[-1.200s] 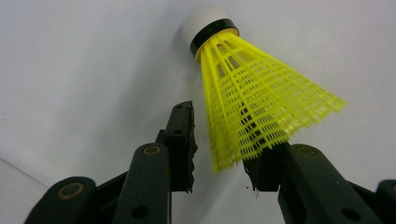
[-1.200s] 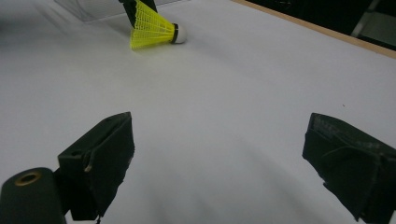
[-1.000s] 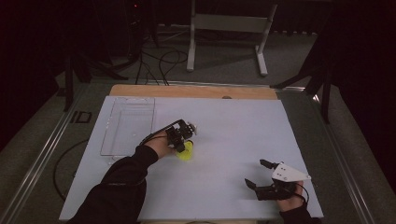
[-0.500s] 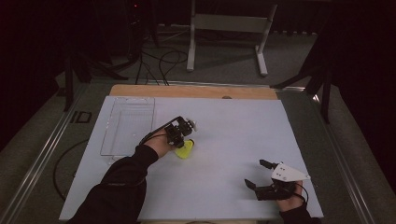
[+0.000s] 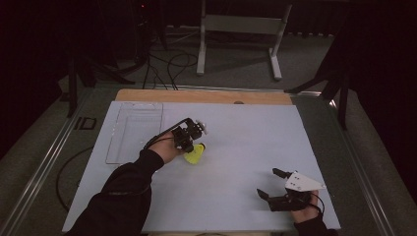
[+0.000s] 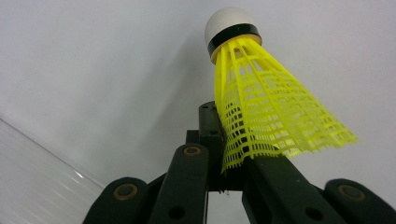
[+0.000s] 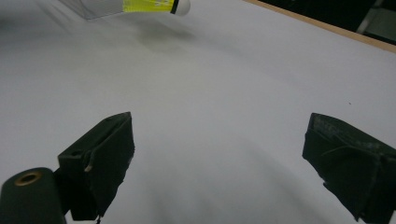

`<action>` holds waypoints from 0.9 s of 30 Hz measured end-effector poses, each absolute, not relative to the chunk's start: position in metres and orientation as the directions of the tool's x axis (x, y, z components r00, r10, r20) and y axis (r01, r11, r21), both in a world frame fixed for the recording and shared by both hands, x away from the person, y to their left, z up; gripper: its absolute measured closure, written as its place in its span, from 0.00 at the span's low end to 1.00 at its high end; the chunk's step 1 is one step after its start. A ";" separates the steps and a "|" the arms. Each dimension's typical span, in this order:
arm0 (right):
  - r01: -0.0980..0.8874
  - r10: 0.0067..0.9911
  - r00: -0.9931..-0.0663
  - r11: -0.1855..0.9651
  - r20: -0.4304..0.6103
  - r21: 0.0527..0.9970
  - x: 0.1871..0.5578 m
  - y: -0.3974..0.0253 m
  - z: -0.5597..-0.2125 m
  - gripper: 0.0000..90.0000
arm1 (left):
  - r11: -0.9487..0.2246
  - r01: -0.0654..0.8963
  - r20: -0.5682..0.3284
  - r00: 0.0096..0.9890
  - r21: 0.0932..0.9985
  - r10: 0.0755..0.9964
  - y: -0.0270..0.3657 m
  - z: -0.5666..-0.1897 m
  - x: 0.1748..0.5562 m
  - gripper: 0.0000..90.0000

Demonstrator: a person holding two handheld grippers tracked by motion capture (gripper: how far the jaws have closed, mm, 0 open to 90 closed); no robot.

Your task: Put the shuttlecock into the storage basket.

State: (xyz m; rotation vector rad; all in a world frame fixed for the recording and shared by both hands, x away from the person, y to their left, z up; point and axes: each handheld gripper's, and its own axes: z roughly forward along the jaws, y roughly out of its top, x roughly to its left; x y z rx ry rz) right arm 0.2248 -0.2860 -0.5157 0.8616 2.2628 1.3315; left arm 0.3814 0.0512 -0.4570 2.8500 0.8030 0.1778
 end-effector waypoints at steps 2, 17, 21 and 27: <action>0.315 0.671 -0.742 0.366 -0.014 0.876 0.225 -0.286 -0.516 0.10 | -0.841 0.502 0.065 0.850 0.202 0.523 0.051 -0.454 0.381 1.00; 0.315 0.670 -0.742 0.362 -0.010 0.877 0.225 -0.286 -0.516 0.10 | -0.832 0.505 0.070 0.844 0.230 0.531 0.060 -0.425 0.383 1.00; 0.316 0.670 -0.742 0.362 -0.010 0.877 0.225 -0.286 -0.516 0.10 | -0.830 0.508 0.066 0.843 0.230 0.534 0.064 -0.419 0.384 1.00; 0.315 0.670 -0.742 0.365 -0.012 0.876 0.225 -0.286 -0.516 0.10 | -0.826 0.511 0.068 0.840 0.238 0.539 0.069 -0.411 0.384 1.00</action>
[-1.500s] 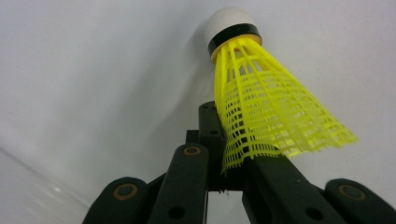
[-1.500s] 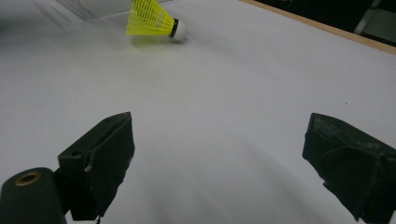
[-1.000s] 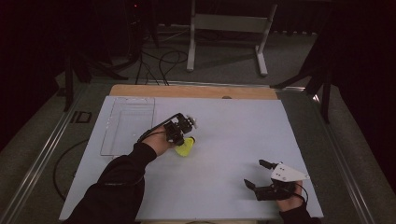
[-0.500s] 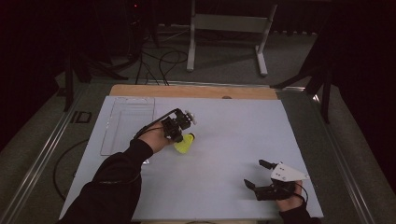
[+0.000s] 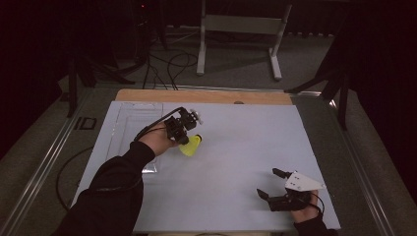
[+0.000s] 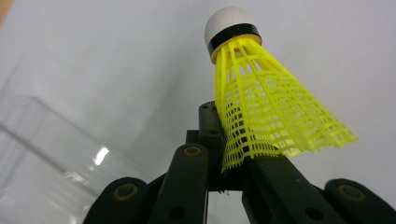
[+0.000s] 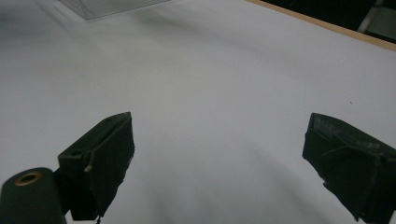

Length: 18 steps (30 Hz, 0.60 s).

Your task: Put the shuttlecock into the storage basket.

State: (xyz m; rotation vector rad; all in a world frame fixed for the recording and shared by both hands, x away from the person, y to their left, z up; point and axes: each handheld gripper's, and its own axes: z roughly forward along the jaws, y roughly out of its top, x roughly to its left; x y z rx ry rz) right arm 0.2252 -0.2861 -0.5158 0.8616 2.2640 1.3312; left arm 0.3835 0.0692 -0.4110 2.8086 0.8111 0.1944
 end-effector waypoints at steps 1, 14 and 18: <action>0.316 0.671 -0.741 0.365 -0.012 0.876 0.225 -0.286 -0.516 0.10 | -0.819 0.518 0.060 0.835 0.245 0.546 0.071 -0.408 0.383 1.00; 0.316 0.671 -0.741 0.364 -0.011 0.876 0.225 -0.285 -0.516 0.10 | -0.792 0.544 0.084 0.807 0.278 0.584 0.095 -0.385 0.385 1.00; 0.317 0.672 -0.741 0.365 -0.012 0.875 0.225 -0.285 -0.516 0.10 | -0.790 0.548 0.104 0.800 0.273 0.591 0.101 -0.380 0.386 1.00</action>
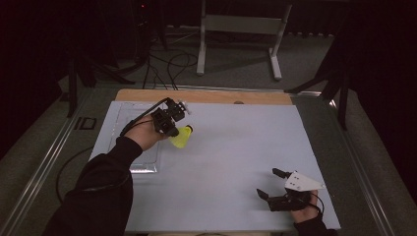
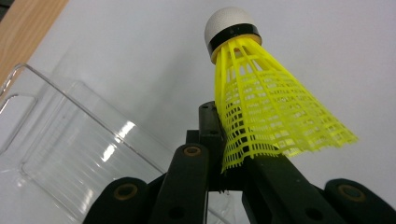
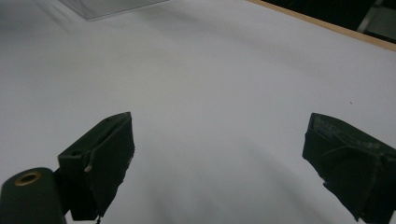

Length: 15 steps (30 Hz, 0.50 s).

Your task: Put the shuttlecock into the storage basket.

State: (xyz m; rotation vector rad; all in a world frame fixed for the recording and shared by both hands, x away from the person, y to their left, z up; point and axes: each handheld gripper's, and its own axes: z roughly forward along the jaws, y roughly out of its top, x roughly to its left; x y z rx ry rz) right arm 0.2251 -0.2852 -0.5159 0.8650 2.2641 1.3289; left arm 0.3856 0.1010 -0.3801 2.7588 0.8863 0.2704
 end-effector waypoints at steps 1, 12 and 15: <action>0.318 0.672 -0.740 0.365 -0.012 0.875 0.225 -0.285 -0.516 0.10 | -0.785 0.555 0.103 0.795 0.276 0.598 0.102 -0.379 0.386 1.00; 0.318 0.672 -0.740 0.365 -0.011 0.875 0.225 -0.285 -0.516 0.10 | -0.737 0.598 0.103 0.750 0.314 0.653 0.125 -0.367 0.388 1.00; 0.318 0.673 -0.740 0.367 -0.014 0.874 0.225 -0.285 -0.516 0.10 | -0.737 0.600 0.118 0.745 0.311 0.656 0.130 -0.364 0.388 1.00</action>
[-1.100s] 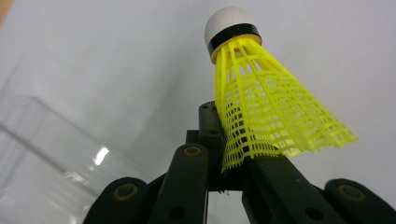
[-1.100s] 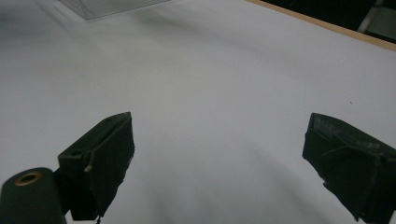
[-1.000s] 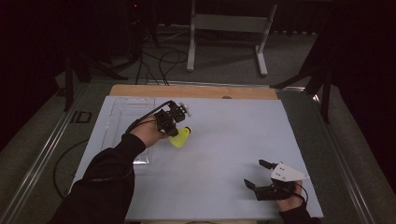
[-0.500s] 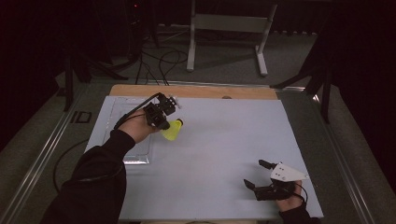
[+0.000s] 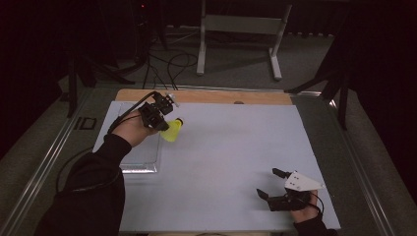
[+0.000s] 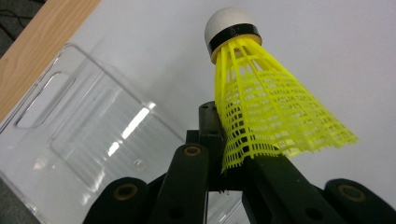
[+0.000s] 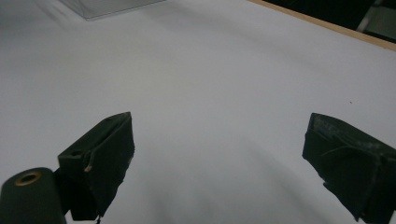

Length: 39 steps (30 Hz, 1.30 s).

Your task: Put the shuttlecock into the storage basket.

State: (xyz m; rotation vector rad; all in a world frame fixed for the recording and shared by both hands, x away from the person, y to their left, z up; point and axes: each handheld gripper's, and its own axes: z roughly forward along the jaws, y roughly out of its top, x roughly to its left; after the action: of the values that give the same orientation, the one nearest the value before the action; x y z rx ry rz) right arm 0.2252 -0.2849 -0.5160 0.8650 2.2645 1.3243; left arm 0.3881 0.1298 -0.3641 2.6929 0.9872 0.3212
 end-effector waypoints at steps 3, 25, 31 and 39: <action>0.320 0.672 -0.740 0.368 -0.012 0.873 0.225 -0.285 -0.516 0.10 | -0.718 0.616 0.113 0.729 0.323 0.676 0.140 -0.360 0.389 1.00; 0.323 0.676 -0.737 0.367 -0.012 0.872 0.226 -0.285 -0.517 0.10 | -0.593 0.719 0.108 0.600 0.362 0.793 0.201 -0.357 0.389 1.00; 0.322 0.674 -0.739 0.371 -0.014 0.871 0.226 -0.284 -0.517 0.10 | -0.588 0.728 0.121 0.587 0.353 0.800 0.201 -0.369 0.391 1.00; 0.324 0.674 -0.739 0.369 -0.011 0.871 0.226 -0.285 -0.517 0.10 | -0.565 0.747 0.113 0.565 0.351 0.817 0.202 -0.387 0.394 1.00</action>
State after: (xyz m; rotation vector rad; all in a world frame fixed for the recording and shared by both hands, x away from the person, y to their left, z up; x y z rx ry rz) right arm 0.2264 -0.2846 -0.5171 0.8712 2.2698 1.3199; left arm 0.3944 0.2025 -0.3872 2.5370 1.2975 0.3836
